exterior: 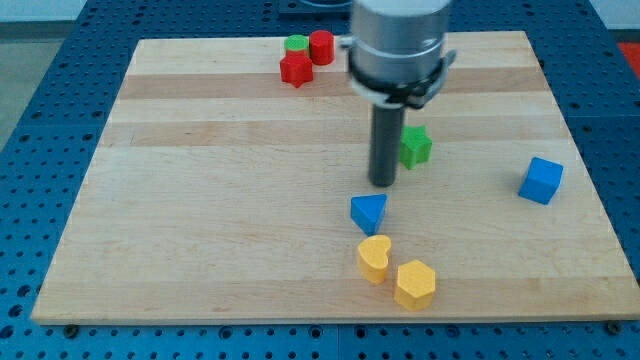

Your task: Move the green star to the bottom of the red circle

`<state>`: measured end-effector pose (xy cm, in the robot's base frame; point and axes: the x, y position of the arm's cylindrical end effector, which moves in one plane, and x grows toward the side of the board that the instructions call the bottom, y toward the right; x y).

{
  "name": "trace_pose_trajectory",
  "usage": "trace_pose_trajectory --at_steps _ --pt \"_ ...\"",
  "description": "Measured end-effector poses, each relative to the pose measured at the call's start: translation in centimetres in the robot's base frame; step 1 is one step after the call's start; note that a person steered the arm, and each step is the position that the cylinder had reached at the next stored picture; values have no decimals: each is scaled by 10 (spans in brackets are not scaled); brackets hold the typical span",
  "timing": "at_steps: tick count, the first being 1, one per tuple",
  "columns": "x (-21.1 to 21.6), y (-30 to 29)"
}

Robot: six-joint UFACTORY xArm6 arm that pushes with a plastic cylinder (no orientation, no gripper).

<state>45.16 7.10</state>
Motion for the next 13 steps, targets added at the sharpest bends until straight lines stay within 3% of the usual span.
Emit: trace_pose_trajectory --at_steps 2,3,4,5,6,7,9,10,11,12,13 --pt "-88 -5" --pt "-84 -12" --pt "-29 -8" --pt "-2 15" --pt "-28 51" --pt "-65 43" --pt "-142 -45" --pt "-135 -47" --pt "-99 -20" --pt "-88 29" --pt "-115 72"
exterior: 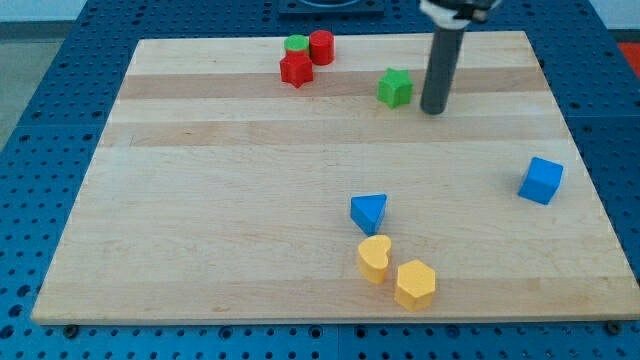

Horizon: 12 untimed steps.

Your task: Move the green star to the bottom of the red circle

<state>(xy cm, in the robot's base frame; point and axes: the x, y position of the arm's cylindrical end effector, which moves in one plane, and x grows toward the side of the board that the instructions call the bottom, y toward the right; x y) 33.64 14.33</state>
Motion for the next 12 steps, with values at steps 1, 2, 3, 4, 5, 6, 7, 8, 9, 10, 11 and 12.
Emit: trace_pose_trajectory --at_steps 1,2,3,4,5,6,7,8,9,10,11,12 --pt "-29 -12" --pt "-44 -66" --pt "-44 -48" --pt "-21 -9" --pt "28 -21" --pt "20 -92" --pt "-15 -129" --pt "-5 -124" --pt "26 -95" --pt "26 -49" --pt "3 -41" --pt "-19 -88"
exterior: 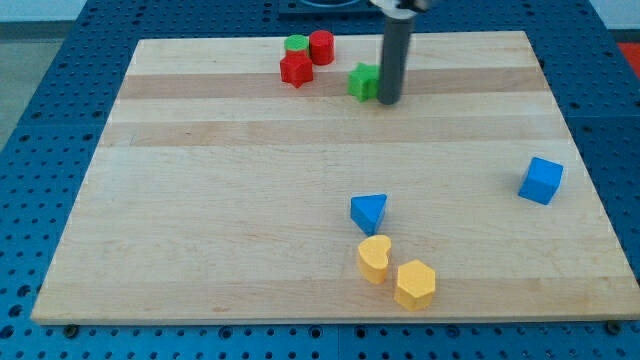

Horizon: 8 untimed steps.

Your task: Move the green star to the bottom of the red circle

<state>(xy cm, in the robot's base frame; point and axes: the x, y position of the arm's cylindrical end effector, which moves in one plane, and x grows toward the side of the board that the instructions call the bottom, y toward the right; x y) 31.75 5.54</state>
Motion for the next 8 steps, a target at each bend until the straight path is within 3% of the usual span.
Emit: trace_pose_trajectory --at_steps 1,2,4,5,8 --pt "-24 -41" --pt "-34 -44" --pt "-35 35" --pt "-68 45" --pt "-84 -50"
